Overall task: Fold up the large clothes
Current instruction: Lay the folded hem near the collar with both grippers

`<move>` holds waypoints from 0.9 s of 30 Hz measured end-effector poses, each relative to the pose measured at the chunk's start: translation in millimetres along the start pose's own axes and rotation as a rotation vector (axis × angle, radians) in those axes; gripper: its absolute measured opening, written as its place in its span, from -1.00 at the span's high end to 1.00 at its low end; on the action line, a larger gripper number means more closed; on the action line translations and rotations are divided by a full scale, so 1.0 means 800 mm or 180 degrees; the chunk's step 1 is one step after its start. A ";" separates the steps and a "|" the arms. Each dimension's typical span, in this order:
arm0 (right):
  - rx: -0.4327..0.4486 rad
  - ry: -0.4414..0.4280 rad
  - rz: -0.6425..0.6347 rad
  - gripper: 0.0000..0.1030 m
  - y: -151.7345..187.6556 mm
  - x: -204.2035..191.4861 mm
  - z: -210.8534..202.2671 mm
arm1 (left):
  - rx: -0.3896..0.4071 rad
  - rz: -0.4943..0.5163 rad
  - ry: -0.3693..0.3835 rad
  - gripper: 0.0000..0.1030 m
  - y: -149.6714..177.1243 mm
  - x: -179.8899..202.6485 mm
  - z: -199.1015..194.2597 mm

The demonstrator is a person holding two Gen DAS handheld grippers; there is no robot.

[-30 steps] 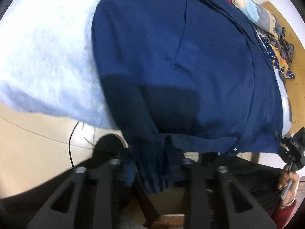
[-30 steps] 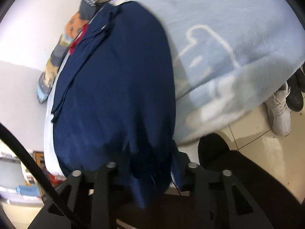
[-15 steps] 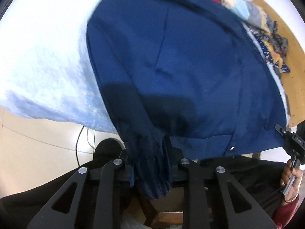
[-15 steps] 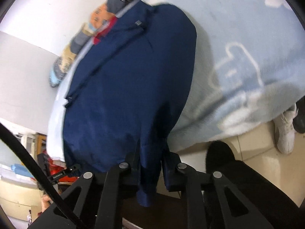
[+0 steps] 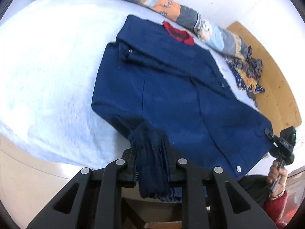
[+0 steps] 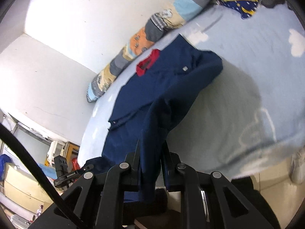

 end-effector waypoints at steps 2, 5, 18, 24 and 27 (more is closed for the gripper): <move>0.0056 -0.0049 -0.0025 0.65 -0.010 -0.007 -0.002 | 0.0071 0.0004 0.0032 0.62 -0.013 0.000 -0.009; 0.0138 -0.0097 -0.0078 0.65 -0.029 -0.020 -0.005 | 0.0186 0.0011 0.0043 0.63 -0.035 0.024 -0.011; 0.0419 -0.0016 -0.0412 0.65 -0.160 -0.072 0.013 | 0.0737 0.0174 -0.0055 0.63 -0.183 0.068 -0.025; 0.0483 0.0179 -0.0566 0.65 -0.253 -0.081 0.070 | 0.0788 0.0132 -0.0151 0.63 -0.287 0.072 0.023; 0.0469 0.0303 -0.0555 0.65 -0.308 -0.067 0.122 | 0.0710 0.0067 -0.0189 0.63 -0.349 0.065 0.069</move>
Point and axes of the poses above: each gripper's, at about its wrist camera, not at the fingertips, and z roughly the way its jaws point, x to its right, y to its underside, the point moved 1 cm from there along z, roughly the way its jaws point, and after that the axes turned 1 degree about -z, right-handed, at the moved point
